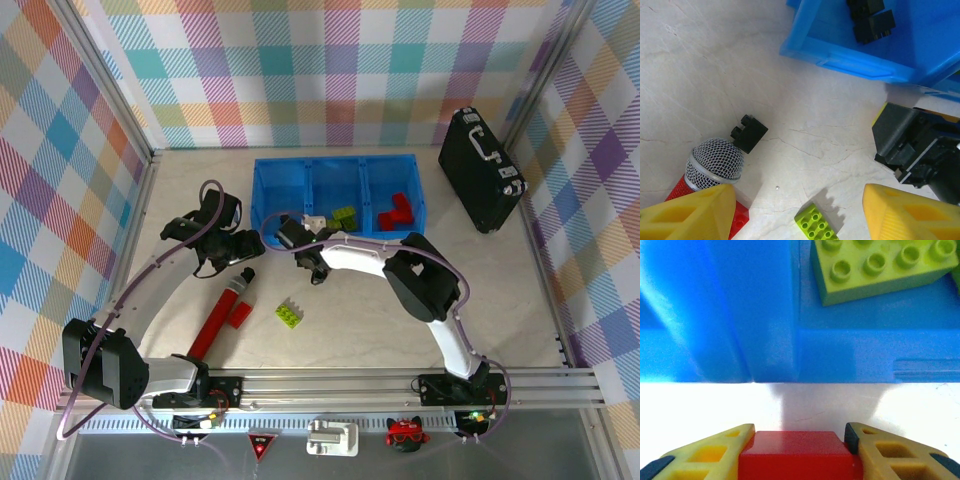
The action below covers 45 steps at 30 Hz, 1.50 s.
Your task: Sort the legos into containers by color
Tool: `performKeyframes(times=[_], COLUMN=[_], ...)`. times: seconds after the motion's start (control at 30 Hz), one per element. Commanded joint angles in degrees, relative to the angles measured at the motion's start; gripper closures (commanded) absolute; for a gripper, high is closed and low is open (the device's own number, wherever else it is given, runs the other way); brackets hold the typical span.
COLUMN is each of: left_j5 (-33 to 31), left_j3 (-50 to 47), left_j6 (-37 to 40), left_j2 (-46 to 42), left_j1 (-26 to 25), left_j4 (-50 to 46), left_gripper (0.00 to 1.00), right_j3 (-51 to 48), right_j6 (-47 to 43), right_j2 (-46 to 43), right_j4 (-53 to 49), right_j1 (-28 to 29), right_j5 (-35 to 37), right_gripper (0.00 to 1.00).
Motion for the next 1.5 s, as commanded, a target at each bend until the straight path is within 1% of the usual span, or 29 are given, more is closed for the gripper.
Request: performKeyframes(times=[0.0, 0.13, 0.3, 0.4, 0.47, 0.63, 0.87, 0.97, 1.07, 1.2, 1.47], left_j5=[0.58, 0.58, 0.84, 0.84, 0.84, 0.84, 0.32, 0.22, -0.31, -0.56, -1.10], left_j3=[1.72, 1.97, 2.25, 2.16, 2.01, 2.08, 2.25, 2.30, 2.25, 2.25, 1.99], left_j6=[0.63, 0.60, 0.57, 0.53, 0.52, 0.36, 0.35, 0.48, 0.35, 0.43, 0.36], left_j2=[-0.40, 0.18, 0.84, 1.12, 1.36, 1.98, 2.01, 2.16, 2.07, 2.20, 0.82], left_j1=[-0.32, -0.33, -0.41, -0.58, -0.83, -1.62, -2.00, -2.07, -2.26, -2.43, -2.79], left_j4=[-0.28, 0.27, 0.69, 0.87, 1.08, 1.39, 1.31, 1.22, 0.95, 0.10, -1.30], left_gripper=[0.32, 0.32, 0.32, 0.32, 0.32, 0.32, 0.32, 0.32, 0.32, 0.32, 0.32], right_j3=[0.33, -0.74, -1.98, -2.70, -2.79, -2.03, -3.20, -2.23, 0.39, 4.80, 16.02], right_j6=[-2.16, -3.72, -6.28, -7.69, -9.50, -12.60, -14.37, -15.19, -16.22, -16.76, -17.24], right_j2=[-4.77, -8.69, -14.12, -17.40, -19.14, -21.78, -25.07, -23.95, -20.90, -15.32, -2.83], right_j4=[-1.62, -2.16, -4.49, -5.84, -6.29, -9.27, -9.64, -9.88, -10.50, -10.61, -12.17], right_j1=[0.36, 0.34, 0.01, -1.42, -3.18, -8.01, -18.69, -23.77, -27.79, -31.50, -35.76], right_j5=[-0.84, -1.56, -0.79, -1.75, -4.27, -6.41, -11.52, -15.68, -19.75, -23.96, -25.24], right_gripper=[0.56, 0.56, 0.56, 0.55, 0.55, 0.55, 0.55, 0.55, 0.55, 0.55, 0.55])
